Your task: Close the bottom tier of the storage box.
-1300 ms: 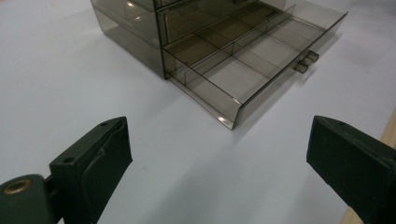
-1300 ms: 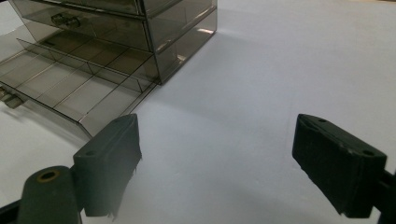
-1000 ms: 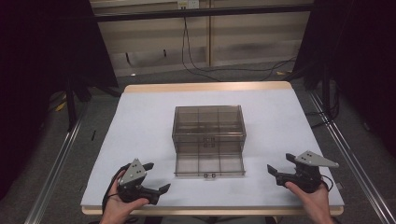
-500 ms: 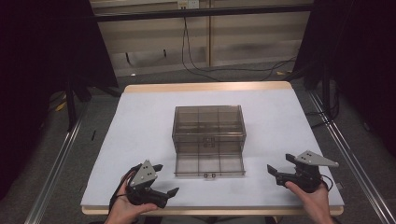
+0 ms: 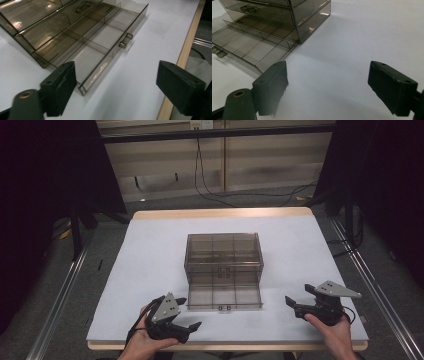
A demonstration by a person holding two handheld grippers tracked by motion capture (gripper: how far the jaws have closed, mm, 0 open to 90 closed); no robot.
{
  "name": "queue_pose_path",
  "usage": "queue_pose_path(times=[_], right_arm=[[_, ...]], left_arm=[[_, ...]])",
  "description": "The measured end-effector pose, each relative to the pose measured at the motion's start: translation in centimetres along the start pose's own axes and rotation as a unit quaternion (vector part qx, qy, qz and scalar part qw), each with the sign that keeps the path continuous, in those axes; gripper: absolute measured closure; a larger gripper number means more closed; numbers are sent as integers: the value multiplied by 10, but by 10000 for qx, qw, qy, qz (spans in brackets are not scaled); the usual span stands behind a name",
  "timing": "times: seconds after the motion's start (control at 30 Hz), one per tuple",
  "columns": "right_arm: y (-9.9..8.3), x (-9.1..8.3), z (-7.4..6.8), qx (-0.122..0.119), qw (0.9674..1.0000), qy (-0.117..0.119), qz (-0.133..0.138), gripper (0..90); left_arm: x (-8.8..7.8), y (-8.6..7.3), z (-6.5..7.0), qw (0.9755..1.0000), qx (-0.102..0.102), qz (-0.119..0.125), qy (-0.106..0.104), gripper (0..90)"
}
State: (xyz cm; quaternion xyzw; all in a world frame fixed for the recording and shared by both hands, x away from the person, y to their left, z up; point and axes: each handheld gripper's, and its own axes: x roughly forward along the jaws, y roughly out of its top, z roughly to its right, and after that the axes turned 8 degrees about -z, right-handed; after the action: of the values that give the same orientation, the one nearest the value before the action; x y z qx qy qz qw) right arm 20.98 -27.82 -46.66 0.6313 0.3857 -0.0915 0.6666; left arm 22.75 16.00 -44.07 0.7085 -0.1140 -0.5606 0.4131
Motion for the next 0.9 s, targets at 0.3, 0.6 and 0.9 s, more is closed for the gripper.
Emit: queue_pose_path(times=[0.3, 0.6, 0.9], right_arm=[[0, 0, 0, 5, 10000, 24, 5, 157], [0, 0, 0, 10, 10000, 28, -11, 157], [0, 0, 0, 3, 10000, 39, -4, 157]], left_arm=[[10, 10, 5, 9994, 154, -59, -309, 331], [19, 22, 6, 9978, 317, -148, -561, 549], [28, 29, 9, 9968, 490, -135, -611, 705]])
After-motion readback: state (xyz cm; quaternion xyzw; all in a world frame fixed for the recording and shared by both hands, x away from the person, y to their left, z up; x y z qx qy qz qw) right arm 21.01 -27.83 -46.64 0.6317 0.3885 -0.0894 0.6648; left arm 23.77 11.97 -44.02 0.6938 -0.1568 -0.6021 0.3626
